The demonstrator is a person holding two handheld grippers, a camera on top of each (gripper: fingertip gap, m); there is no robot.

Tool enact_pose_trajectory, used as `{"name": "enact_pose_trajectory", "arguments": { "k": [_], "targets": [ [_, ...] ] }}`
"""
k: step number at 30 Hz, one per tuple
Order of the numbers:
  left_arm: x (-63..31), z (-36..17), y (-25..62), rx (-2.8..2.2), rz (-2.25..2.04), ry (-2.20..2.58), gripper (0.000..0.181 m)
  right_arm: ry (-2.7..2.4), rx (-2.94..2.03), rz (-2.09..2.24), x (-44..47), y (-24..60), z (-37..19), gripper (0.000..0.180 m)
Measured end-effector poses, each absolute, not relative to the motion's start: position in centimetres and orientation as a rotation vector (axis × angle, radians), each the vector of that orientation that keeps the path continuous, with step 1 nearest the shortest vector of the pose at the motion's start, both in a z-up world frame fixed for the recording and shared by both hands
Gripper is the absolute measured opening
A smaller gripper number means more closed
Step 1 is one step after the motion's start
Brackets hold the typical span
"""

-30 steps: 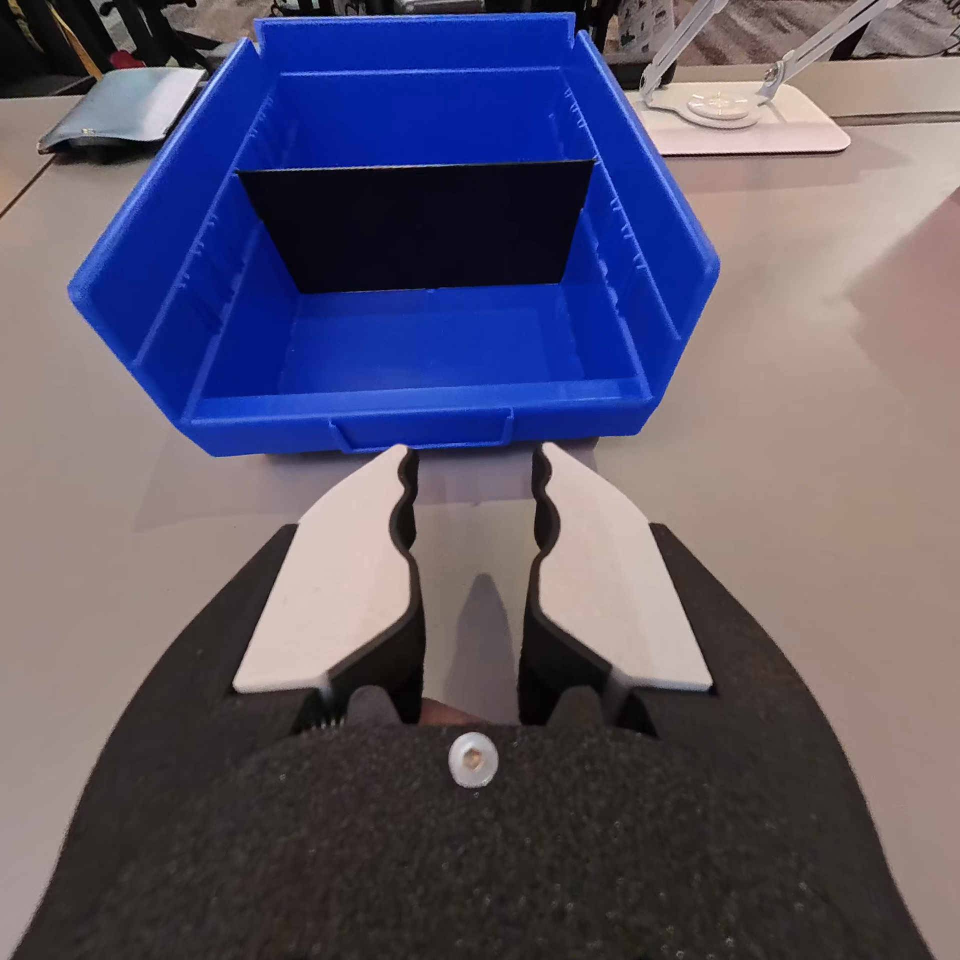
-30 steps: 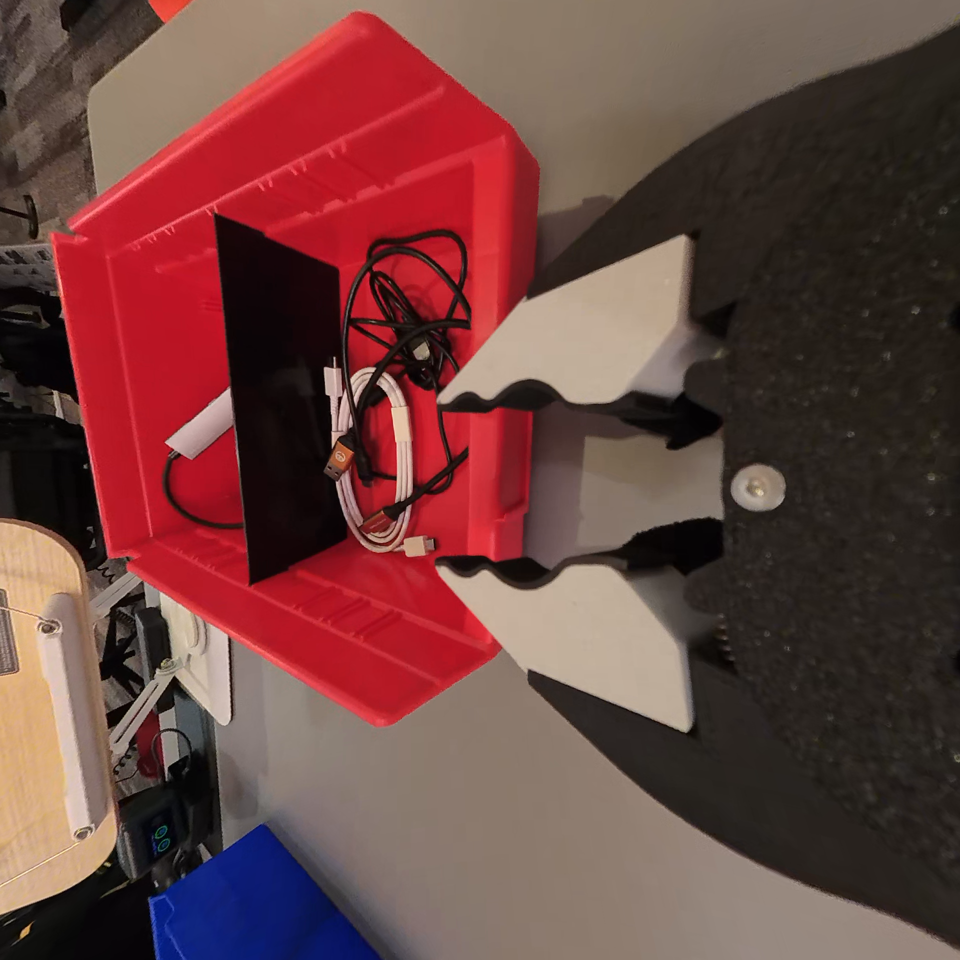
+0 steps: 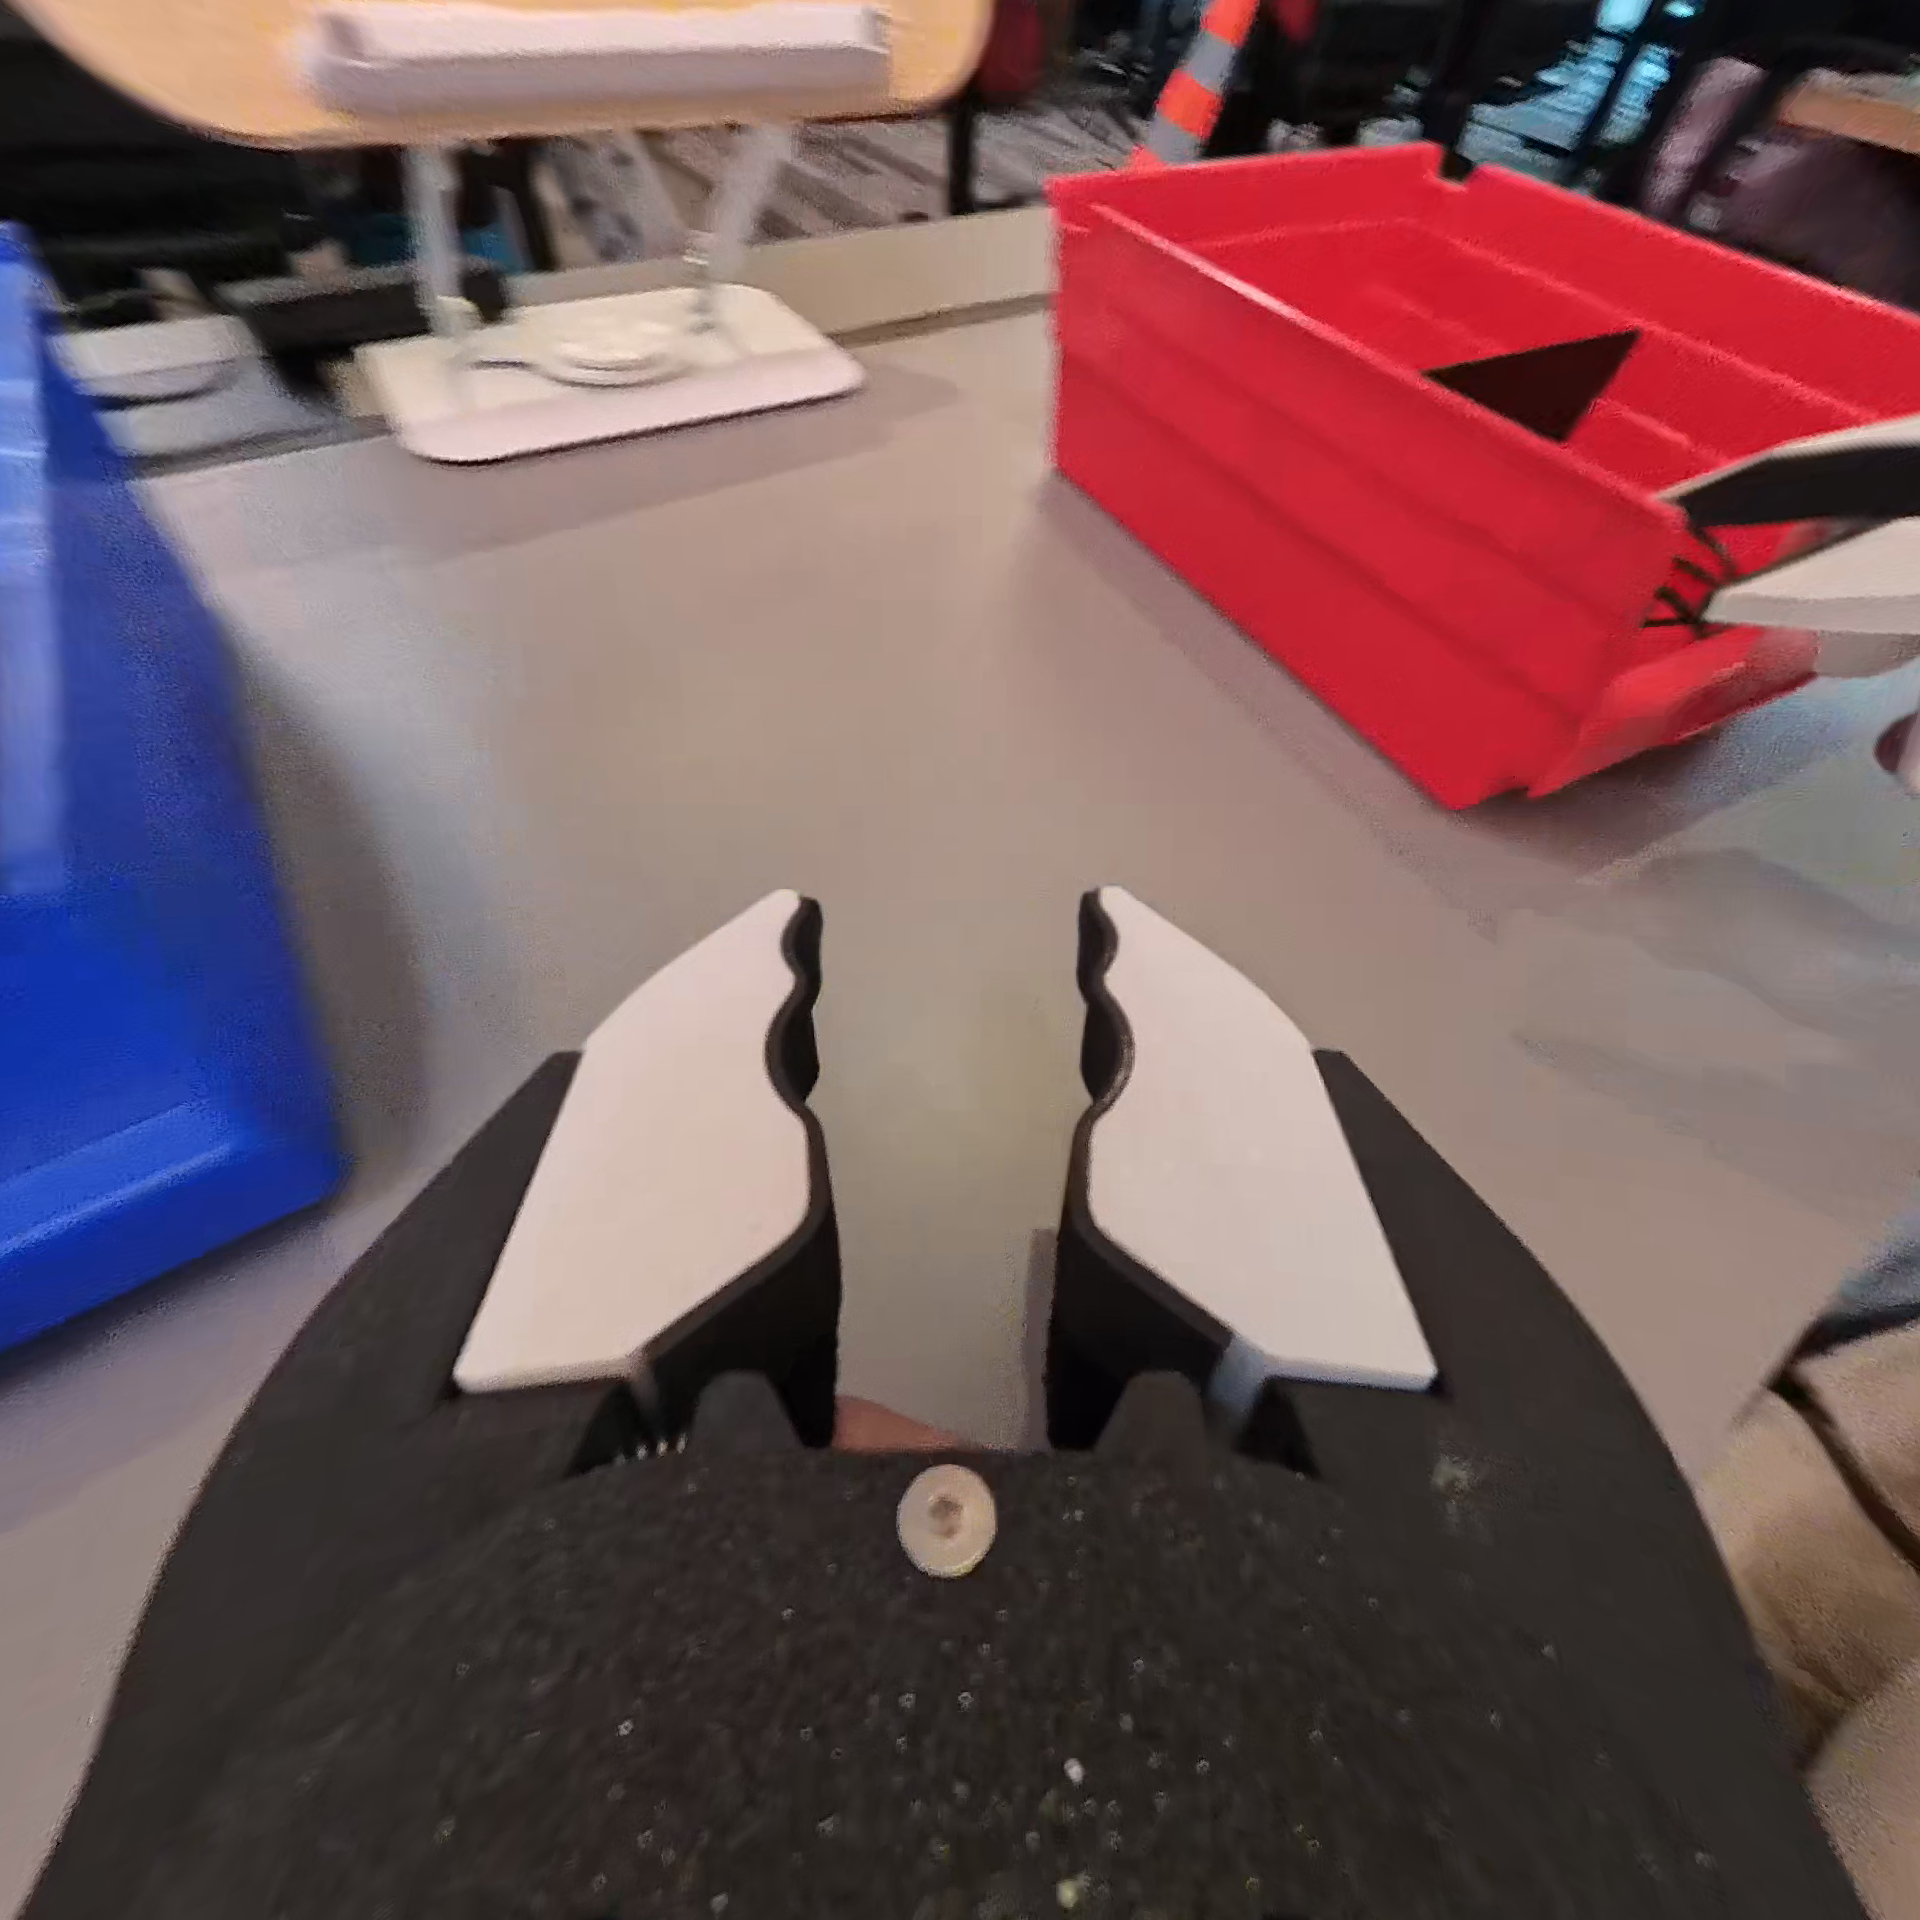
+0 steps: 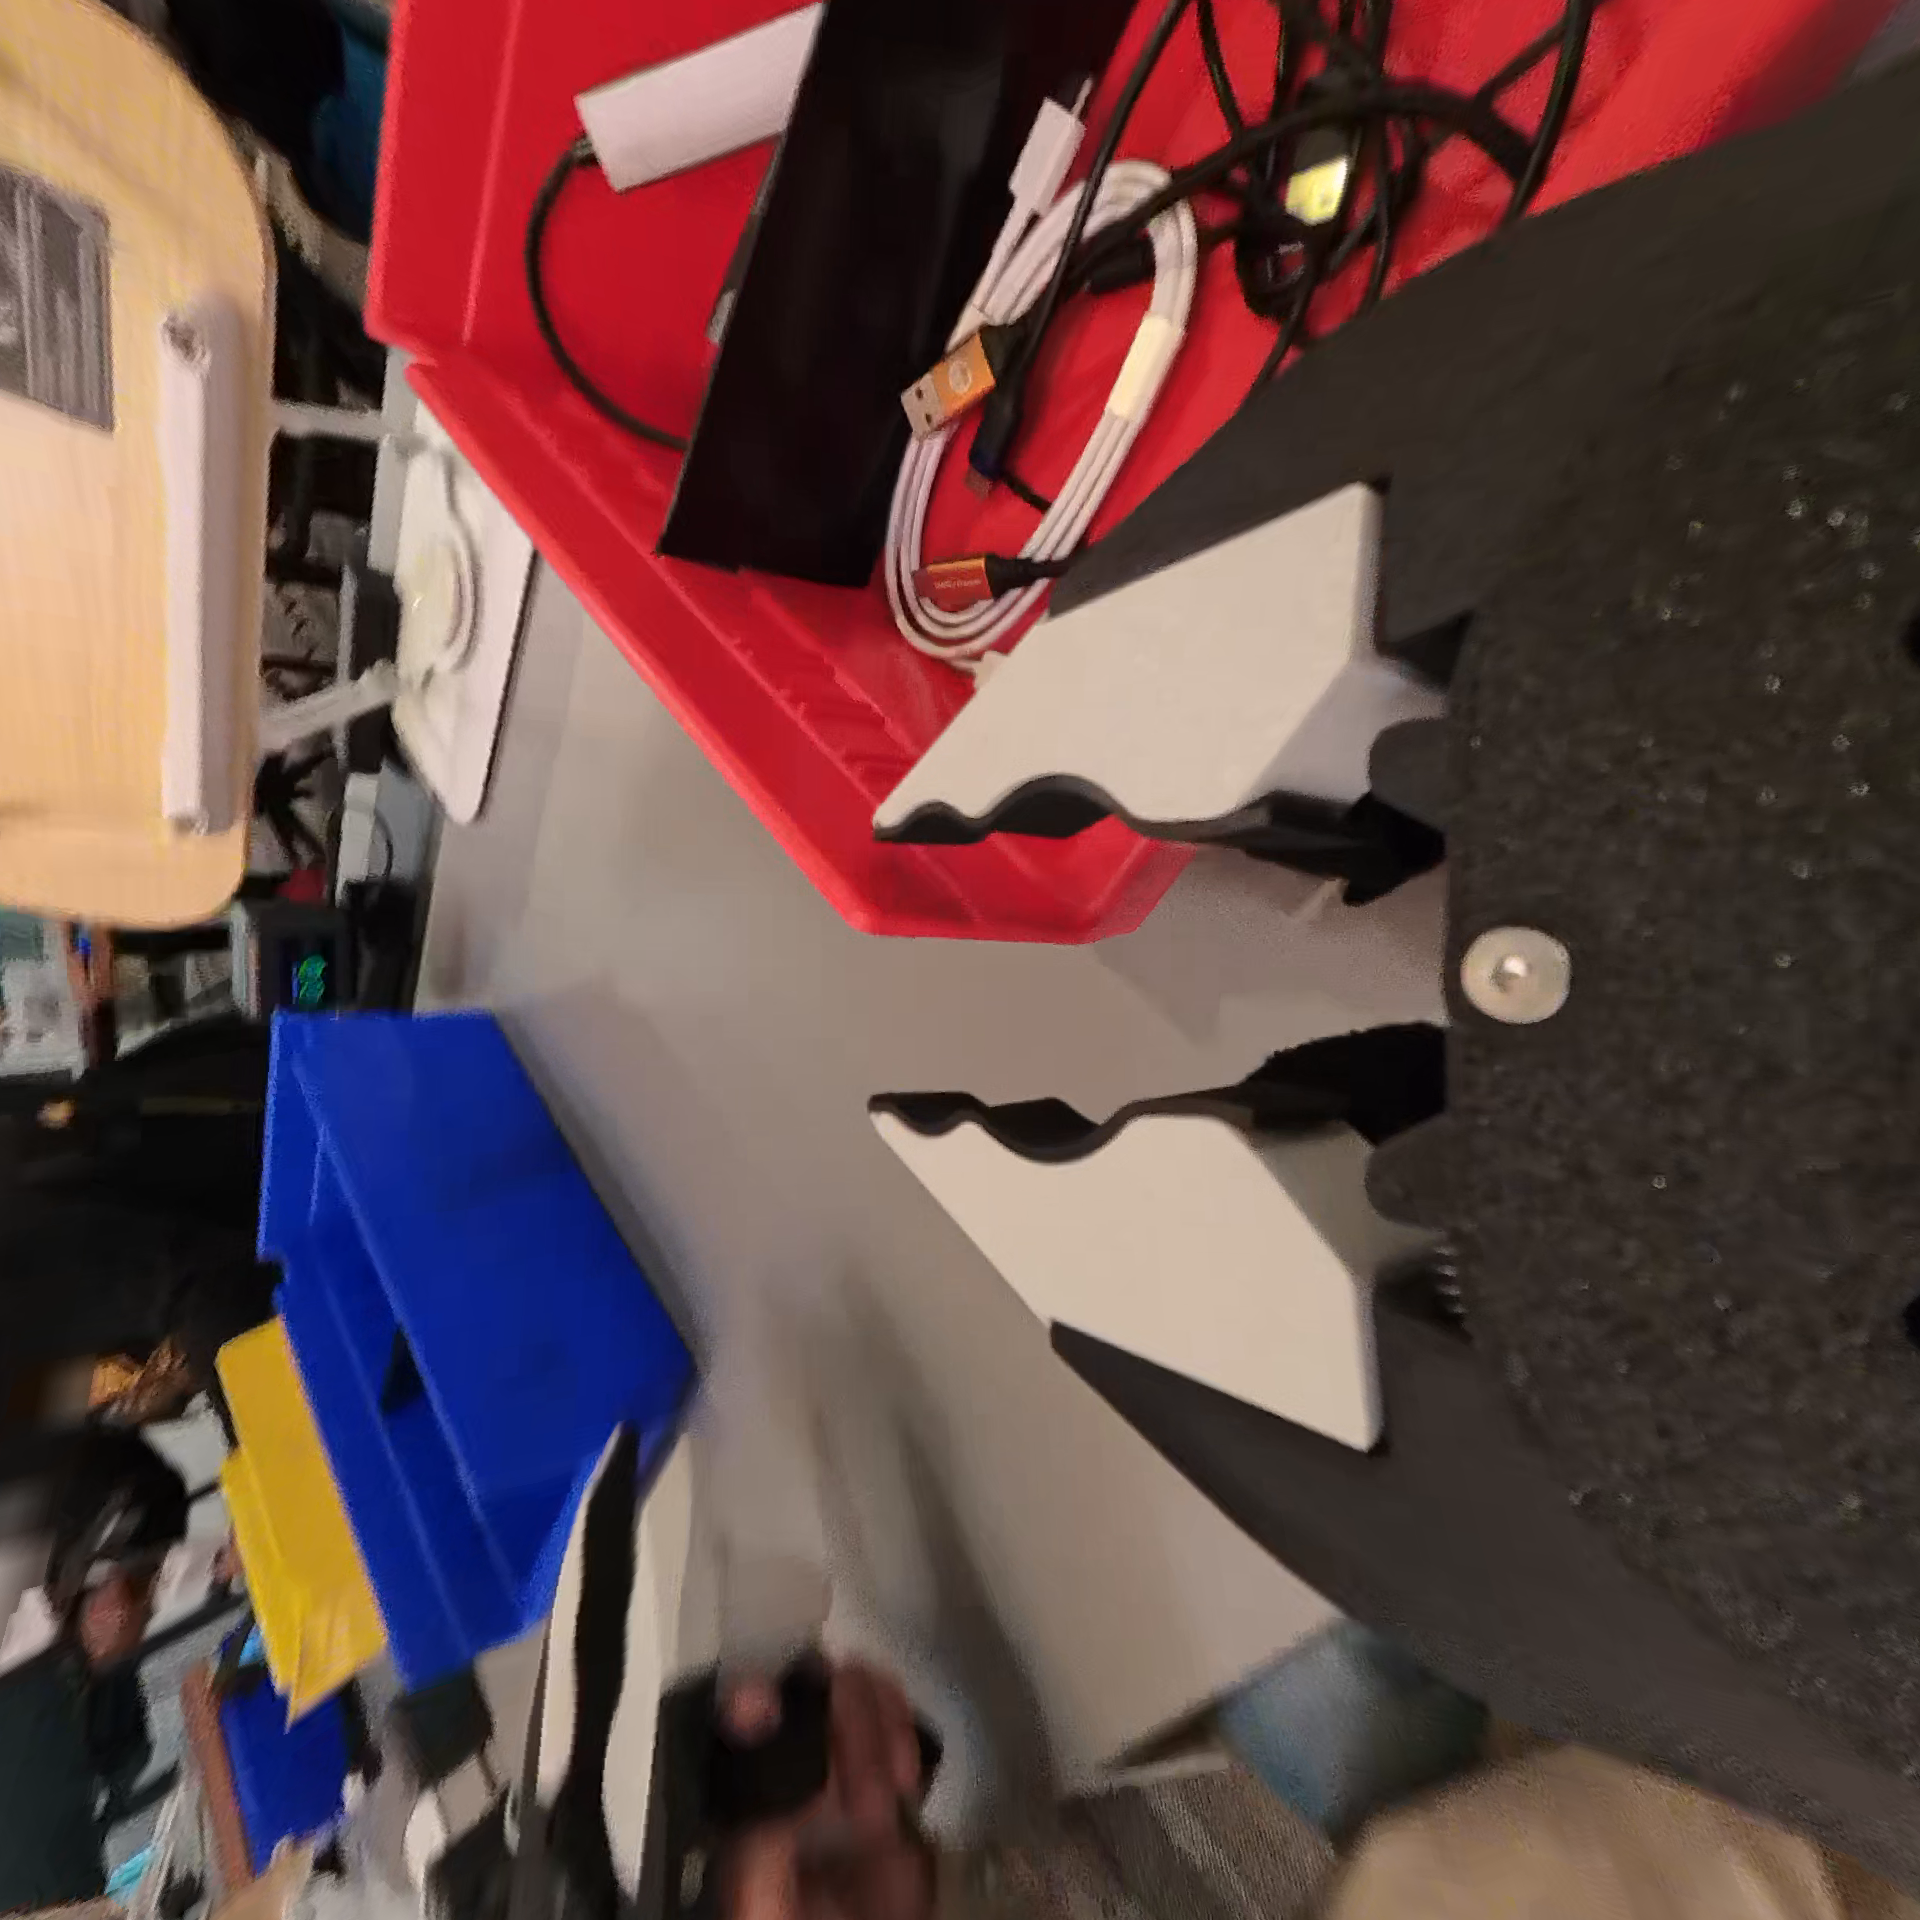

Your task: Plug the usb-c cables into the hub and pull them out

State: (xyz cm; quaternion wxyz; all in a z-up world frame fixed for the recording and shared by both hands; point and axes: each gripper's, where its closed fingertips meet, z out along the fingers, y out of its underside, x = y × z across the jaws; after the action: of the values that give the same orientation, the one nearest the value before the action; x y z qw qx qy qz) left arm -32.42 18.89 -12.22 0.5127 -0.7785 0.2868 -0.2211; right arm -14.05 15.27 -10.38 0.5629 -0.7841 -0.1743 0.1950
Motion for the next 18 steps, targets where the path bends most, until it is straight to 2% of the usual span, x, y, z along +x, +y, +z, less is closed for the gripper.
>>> {"name": "enact_pose_trajectory", "arguments": {
  "k": [3,6,9,16,17,18],
  "targets": [
    [-27.0,-12.7,17.3,-1.867,-0.578,0.771,0.065,-0.353,-1.726,0.353,-13.2,12.3,-7.5,0.048],
    [-22.8,-12.0,16.0,-1.799,-0.571,0.811,0.067,-0.073,-1.585,0.065,-6.7,10.7,-3.4,0.047],
    [-19.2,-11.1,14.4,-1.731,-0.637,0.847,0.074,0.127,-1.671,-0.135,-0.8,9.7,-4.5,0.054],
    [-13.8,-13.3,15.1,-1.809,-0.638,0.864,0.05,0.38,-1.938,-0.082,3.1,9.5,-13.4,0.056],
    [-13.5,-14.3,15.5,-1.859,-0.602,0.882,0.045,0.374,-1.932,-0.06,2.9,9.8,-13.5,0.053],
    [-13.3,-14.9,15.7,-1.891,-0.575,0.904,0.04,0.379,-1.932,-0.059,2.9,10.0,-13.7,0.04]
  ]
}}
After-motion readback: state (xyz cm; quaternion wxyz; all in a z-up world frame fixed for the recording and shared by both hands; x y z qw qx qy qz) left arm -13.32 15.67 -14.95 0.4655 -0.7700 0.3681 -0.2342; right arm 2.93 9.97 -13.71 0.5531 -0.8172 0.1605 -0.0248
